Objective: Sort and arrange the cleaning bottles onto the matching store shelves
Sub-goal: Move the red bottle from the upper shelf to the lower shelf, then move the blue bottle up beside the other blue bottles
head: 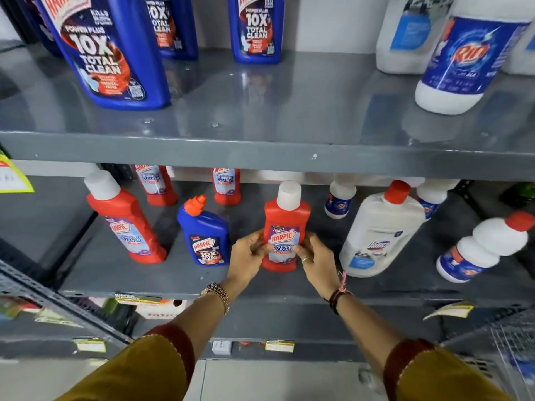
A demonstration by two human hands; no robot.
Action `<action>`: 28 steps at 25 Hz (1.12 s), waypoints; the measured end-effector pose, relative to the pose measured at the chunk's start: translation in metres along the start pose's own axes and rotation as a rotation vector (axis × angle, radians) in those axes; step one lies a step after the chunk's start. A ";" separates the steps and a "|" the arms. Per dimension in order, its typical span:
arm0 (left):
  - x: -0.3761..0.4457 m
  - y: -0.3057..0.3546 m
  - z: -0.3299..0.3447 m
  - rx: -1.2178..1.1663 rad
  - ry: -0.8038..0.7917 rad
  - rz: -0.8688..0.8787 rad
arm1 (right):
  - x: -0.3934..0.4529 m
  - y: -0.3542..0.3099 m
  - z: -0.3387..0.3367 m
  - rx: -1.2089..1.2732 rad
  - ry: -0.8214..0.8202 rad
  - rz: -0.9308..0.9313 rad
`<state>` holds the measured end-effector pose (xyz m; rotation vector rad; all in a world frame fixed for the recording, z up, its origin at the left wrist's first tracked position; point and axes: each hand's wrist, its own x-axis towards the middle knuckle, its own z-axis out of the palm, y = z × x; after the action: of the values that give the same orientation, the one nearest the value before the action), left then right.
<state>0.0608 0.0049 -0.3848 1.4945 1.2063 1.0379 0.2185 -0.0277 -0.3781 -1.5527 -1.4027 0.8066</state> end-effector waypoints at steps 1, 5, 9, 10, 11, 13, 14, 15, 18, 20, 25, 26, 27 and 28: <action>-0.005 -0.005 -0.003 0.000 -0.003 0.003 | -0.004 -0.001 0.001 0.002 -0.006 0.016; -0.046 -0.049 -0.034 0.144 0.091 -0.043 | -0.032 0.012 0.010 -0.033 0.096 0.194; -0.088 -0.087 -0.092 0.377 0.397 -0.057 | -0.058 0.016 0.036 -0.132 -0.214 0.253; -0.089 -0.088 -0.106 0.387 0.455 -0.072 | -0.057 0.011 0.044 -0.122 -0.270 0.233; -0.085 -0.087 -0.119 0.392 0.488 -0.097 | -0.053 0.004 0.055 -0.116 -0.302 0.212; -0.069 -0.075 -0.137 0.338 0.463 -0.124 | -0.039 -0.011 0.076 -0.111 -0.327 0.158; -0.058 -0.068 -0.143 0.257 0.400 -0.122 | -0.030 -0.019 0.087 -0.111 -0.327 0.135; -0.045 -0.060 -0.145 0.162 0.314 -0.113 | -0.020 -0.028 0.096 -0.110 -0.325 0.118; -0.014 -0.047 -0.148 0.012 0.037 -0.056 | 0.009 -0.050 0.114 -0.061 -0.346 0.088; -0.005 -0.046 -0.147 0.009 -0.020 -0.034 | 0.024 -0.058 0.123 -0.032 -0.350 0.085; -0.015 -0.050 -0.139 0.060 0.064 -0.001 | 0.012 -0.058 0.123 -0.053 -0.276 0.061; -0.023 -0.047 -0.136 0.065 0.056 0.010 | 0.003 -0.058 0.117 -0.050 -0.274 0.044; -0.032 -0.043 -0.133 0.064 0.047 0.028 | -0.008 -0.058 0.110 -0.041 -0.271 0.025; -0.043 -0.034 -0.129 0.051 0.031 0.058 | -0.022 -0.062 0.100 -0.023 -0.256 -0.001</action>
<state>-0.0781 -0.0157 -0.3926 1.5656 1.2253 1.0790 0.0992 -0.0321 -0.3651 -1.5048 -1.5998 1.0200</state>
